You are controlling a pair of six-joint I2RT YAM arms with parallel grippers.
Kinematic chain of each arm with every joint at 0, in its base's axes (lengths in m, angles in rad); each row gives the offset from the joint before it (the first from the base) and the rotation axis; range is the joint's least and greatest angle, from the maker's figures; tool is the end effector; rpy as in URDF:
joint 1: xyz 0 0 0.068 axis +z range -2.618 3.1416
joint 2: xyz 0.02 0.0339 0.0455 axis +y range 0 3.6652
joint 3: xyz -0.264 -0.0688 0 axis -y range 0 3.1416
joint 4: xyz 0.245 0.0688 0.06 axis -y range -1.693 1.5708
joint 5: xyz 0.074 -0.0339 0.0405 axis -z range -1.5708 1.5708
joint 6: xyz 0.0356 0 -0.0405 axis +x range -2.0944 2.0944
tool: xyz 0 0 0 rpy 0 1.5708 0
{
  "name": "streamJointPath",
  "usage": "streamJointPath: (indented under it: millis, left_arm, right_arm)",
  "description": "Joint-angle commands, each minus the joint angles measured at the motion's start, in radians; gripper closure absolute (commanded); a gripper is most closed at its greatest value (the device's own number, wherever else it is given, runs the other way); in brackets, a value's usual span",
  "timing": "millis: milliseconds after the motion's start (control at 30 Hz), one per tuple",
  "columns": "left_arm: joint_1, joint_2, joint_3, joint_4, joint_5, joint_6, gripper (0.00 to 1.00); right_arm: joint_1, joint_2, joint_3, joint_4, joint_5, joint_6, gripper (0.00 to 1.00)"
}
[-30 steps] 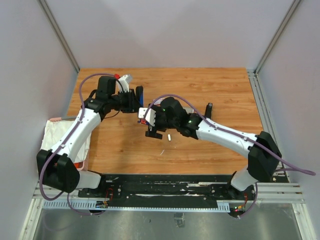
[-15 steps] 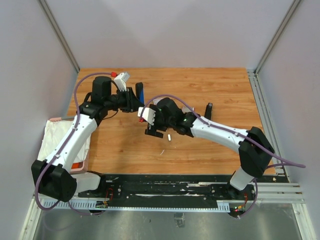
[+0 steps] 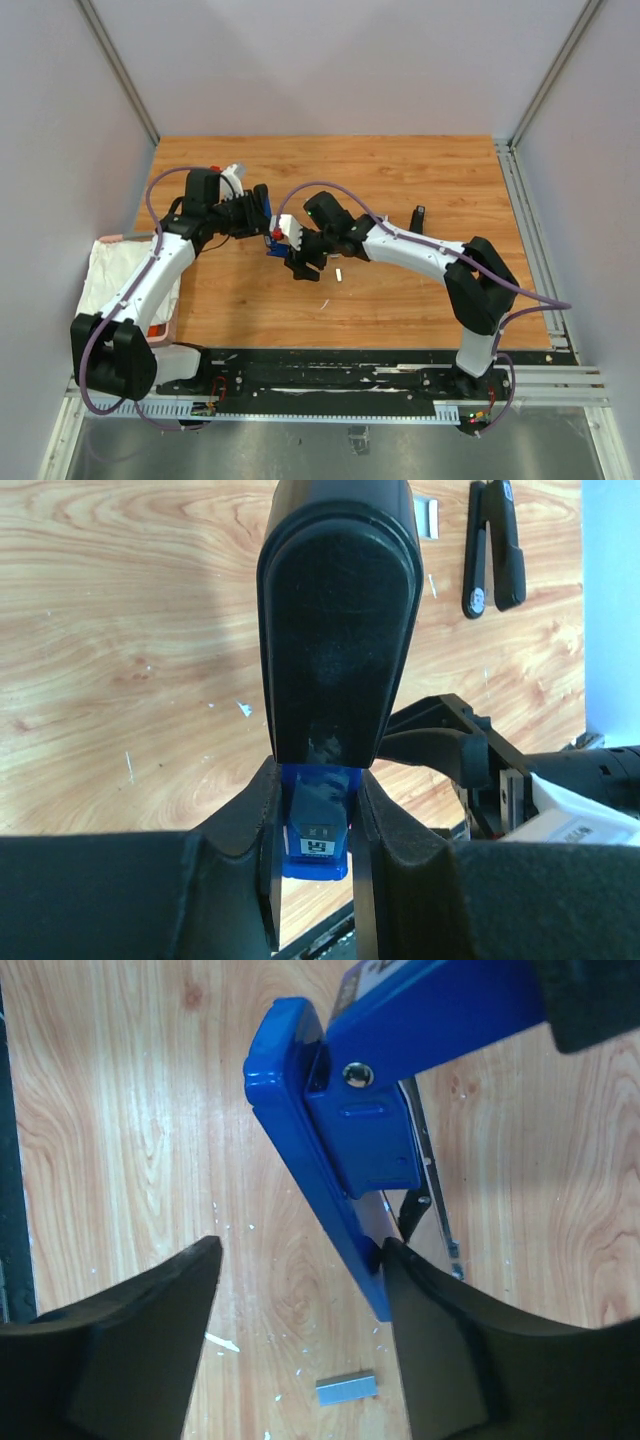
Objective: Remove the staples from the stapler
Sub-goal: Unload the staple at the center of the board.
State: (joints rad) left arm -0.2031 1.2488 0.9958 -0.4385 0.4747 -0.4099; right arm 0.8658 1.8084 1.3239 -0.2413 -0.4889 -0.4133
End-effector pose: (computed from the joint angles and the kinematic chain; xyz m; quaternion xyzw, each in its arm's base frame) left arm 0.2612 -0.0704 0.2933 0.0088 0.8852 -0.3277 0.3302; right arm 0.2502 0.3199 0.2391 -0.6078 0.6508 0.3044 0.3382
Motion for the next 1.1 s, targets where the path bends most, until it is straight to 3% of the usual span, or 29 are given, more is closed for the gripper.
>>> streamJointPath:
  millis: [0, 233, 433, 900, 1067]
  left_arm:
    - [0.012, -0.026, 0.004, 0.096, 0.026, -0.056, 1.00]
    - [0.013, -0.001, 0.012, 0.076, -0.009, -0.044, 1.00]
    - [0.014, 0.031, 0.018, 0.058, -0.021, -0.034, 1.00]
    - [0.014, 0.009, 0.037, 0.074, 0.118, -0.067, 1.00]
    - [0.015, 0.010, 0.043, 0.066, 0.093, -0.076, 1.00]
  right_arm:
    - [-0.024, -0.014, 0.037, 0.002, 0.005, 0.042, 0.28]
    - [-0.041, -0.065, 0.034, 0.014, 0.029, -0.028, 0.23]
    - [-0.048, -0.136, -0.040, 0.122, 0.051, -0.110, 0.19]
    - [-0.060, 0.076, 0.128, -0.039, -0.088, -0.186, 0.17]
    - [-0.060, 0.110, 0.168, -0.059, -0.087, -0.162, 0.29]
